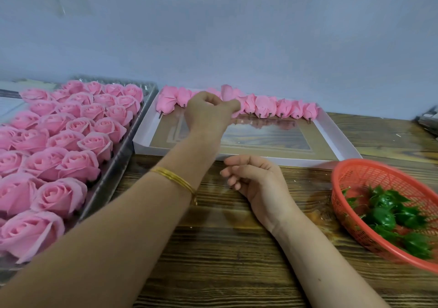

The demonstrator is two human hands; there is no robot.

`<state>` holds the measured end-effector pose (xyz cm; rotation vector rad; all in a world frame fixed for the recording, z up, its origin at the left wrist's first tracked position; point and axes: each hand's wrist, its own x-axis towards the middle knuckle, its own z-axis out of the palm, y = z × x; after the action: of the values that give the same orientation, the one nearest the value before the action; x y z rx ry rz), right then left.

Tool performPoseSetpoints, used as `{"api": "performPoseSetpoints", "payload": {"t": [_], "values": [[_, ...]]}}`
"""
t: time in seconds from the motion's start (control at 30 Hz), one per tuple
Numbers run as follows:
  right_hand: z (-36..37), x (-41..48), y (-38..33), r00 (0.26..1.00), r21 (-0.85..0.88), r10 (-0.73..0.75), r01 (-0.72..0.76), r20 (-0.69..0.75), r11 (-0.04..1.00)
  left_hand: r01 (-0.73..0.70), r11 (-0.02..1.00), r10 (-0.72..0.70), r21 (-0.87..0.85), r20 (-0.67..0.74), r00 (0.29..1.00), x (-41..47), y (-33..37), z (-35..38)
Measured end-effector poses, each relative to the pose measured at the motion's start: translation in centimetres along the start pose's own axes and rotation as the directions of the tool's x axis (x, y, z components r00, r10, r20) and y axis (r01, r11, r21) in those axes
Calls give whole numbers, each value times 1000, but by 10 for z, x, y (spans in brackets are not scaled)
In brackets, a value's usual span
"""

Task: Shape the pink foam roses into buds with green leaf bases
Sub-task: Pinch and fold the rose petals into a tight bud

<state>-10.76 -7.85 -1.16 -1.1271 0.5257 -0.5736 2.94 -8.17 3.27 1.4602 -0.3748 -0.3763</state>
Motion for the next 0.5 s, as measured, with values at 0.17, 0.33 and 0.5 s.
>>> {"api": "performPoseSetpoints", "payload": {"t": [0.17,0.33,0.5], "values": [[0,1,-1,995,109,-5,16,-100,994,2,995,-3,-99,-7,1000,-37,-8,-12],[-1,1,-1,984,151,-42,69,-174,986,-100,992,100,74,-7,995,-64,-20,-34],[3,-2,3,989,98,-52,66,-136,993,-150,979,152,136,-6,988,-85,-33,-50]]}}
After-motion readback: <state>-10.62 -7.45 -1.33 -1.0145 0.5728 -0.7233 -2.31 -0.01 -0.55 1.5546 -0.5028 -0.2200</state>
